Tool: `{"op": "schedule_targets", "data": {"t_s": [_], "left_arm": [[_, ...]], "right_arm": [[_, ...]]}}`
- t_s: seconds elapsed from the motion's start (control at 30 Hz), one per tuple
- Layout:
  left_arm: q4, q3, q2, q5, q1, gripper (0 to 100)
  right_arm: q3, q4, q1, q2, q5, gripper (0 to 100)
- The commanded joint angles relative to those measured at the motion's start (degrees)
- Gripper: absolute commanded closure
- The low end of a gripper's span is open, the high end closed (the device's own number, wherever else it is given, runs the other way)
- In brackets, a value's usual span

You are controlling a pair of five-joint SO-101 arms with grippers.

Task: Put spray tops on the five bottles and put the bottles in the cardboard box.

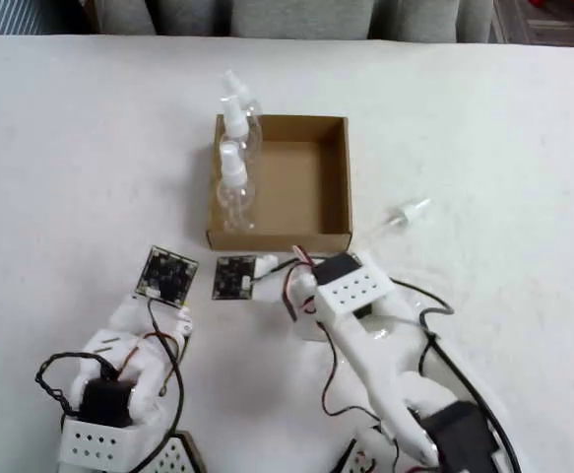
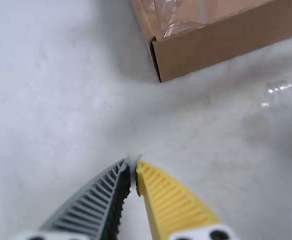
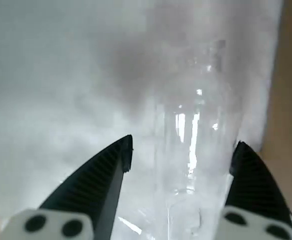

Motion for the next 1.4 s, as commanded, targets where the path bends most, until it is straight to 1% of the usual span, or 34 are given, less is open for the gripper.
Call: {"op": "schedule_targets", "data": {"t_s": [0.0,0.23,0.3,0.33,0.43,0.47,0.5,0.53,0.6,0.63,0.7,0.83,0.97,1.03,1.23,1.37], "left_arm": [[0.1,-0.3,-1.2,-0.5,0.3,97],[0.1,-0.3,-1.2,-0.5,0.3,97],[0.1,-0.3,-1.2,-0.5,0.2,97],[0.1,-0.3,-1.2,-0.5,0.2,97],[0.1,-0.3,-1.2,-0.5,0.2,97],[0.1,-0.3,-1.2,-0.5,0.2,97],[0.1,-0.3,-1.2,-0.5,0.2,97],[0.1,-0.3,-1.2,-0.5,0.2,97],[0.1,-0.3,-1.2,-0.6,0.2,97],[0.1,-0.3,-1.2,-0.6,0.2,97],[0.1,-0.3,-1.2,-0.6,0.2,97],[0.0,-0.3,-1.2,-0.6,0.2,97],[0.0,-0.3,-1.2,-0.6,0.2,97],[0.0,-0.3,-1.2,-0.6,0.2,97],[0.1,-0.3,-1.2,-0.6,0.2,97],[0.2,-0.3,-1.2,-0.6,0.2,97]], "right_arm": [[0.4,-0.1,-0.7,1.5,0.4,73.3],[0.4,0.0,-0.7,2.2,0.3,73.5],[0.4,0.0,-0.7,2.2,0.2,77.6],[0.4,0.0,-0.7,1.8,0.1,81.7],[-1.2,0.3,-0.3,1.7,-0.2,98.6],[-2.0,0.4,0.0,1.7,-0.2,98.6],[-2.7,1.4,0.8,1.7,-0.2,96.0],[-4.0,3.0,1.6,1.7,-0.2,95.4],[-7.8,7.3,3.4,1.6,-0.4,98.4],[-10.0,10.0,4.7,1.5,-0.6,98.3],[-14.3,14.6,7.6,0.0,-3.6,98.2],[-19.7,20.4,13.1,-5.2,-13.0,98.3],[-19.4,24.5,19.8,-11.6,-20.2,98.3],[-17.5,24.5,24.6,-14.6,-22.0,98.3],[-11.3,19.9,40.5,-19.0,-22.0,98.3],[-9.1,15.4,51.6,-18.9,-14.4,98.3]]}}
